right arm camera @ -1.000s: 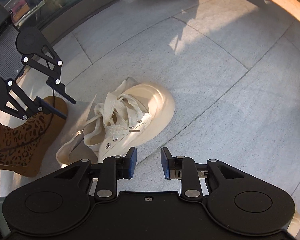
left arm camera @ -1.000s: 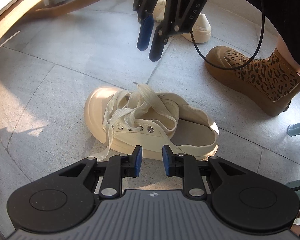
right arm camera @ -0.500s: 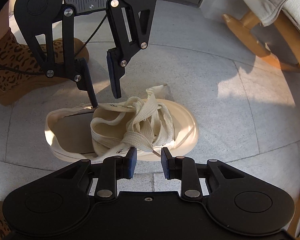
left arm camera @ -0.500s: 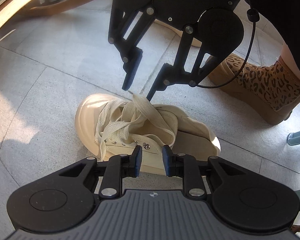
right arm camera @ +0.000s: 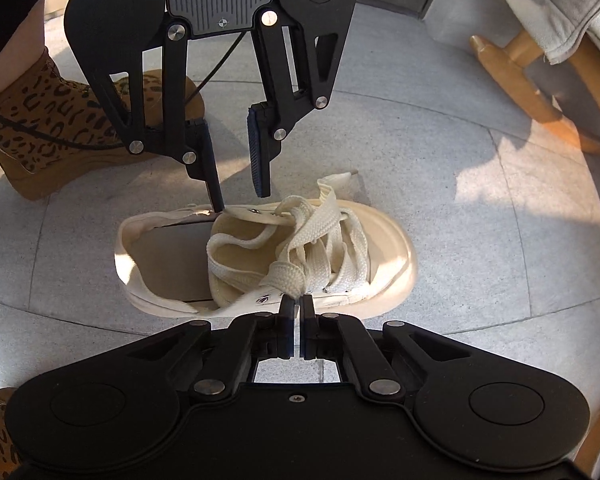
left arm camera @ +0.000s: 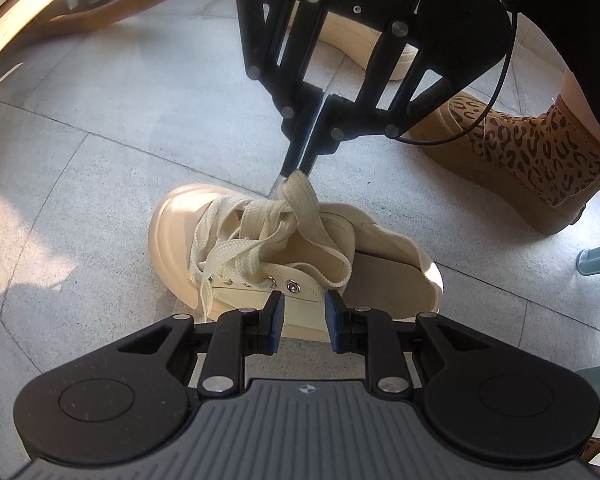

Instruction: Lace up shoes with both hands

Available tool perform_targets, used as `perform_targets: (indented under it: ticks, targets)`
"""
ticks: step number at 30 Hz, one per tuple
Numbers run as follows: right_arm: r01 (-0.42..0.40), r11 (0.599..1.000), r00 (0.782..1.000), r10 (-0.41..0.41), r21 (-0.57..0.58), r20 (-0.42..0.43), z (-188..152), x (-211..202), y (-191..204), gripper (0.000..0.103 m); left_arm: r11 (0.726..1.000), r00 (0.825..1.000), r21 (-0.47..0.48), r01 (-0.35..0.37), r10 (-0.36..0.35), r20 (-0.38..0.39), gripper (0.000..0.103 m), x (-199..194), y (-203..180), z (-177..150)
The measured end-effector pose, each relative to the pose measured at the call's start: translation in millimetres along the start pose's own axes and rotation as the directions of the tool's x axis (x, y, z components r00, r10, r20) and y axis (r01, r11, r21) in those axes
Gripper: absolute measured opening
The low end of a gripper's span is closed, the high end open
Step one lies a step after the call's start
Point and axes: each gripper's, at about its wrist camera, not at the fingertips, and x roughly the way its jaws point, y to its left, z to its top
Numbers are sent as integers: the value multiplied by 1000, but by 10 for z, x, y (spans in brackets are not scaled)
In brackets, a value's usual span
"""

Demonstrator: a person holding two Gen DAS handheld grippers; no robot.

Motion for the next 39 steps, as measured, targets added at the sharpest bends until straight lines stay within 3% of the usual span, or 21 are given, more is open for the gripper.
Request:
perform_targets:
  ticks: [4,11,24,29,39]
  targets:
    - [-35,994,999,36,99,-11,-99,-221,-95,1,1000,1000,0,1,-1,2,21,0,-1,-7]
    - [-24,984,996,38,174,-79,-284,-643,-147,0,1000,1000,8,-4,3,4,21,6,-13,-13]
    - [64,960,986,-19,274,-167,-555,-1319,-209,0,1000,1000,25,-17,18,-24,21,38,3,-14]
    - [31,955,993,5,294,-122,-540,-1233,-228,0,1000,1000,2,-21,21,-17,21,25,30,-43]
    - [-75,931,995,91,357,-28,-485,-560,-143,6,998,999,-57,-7,9,33,21,-25,72,-46]
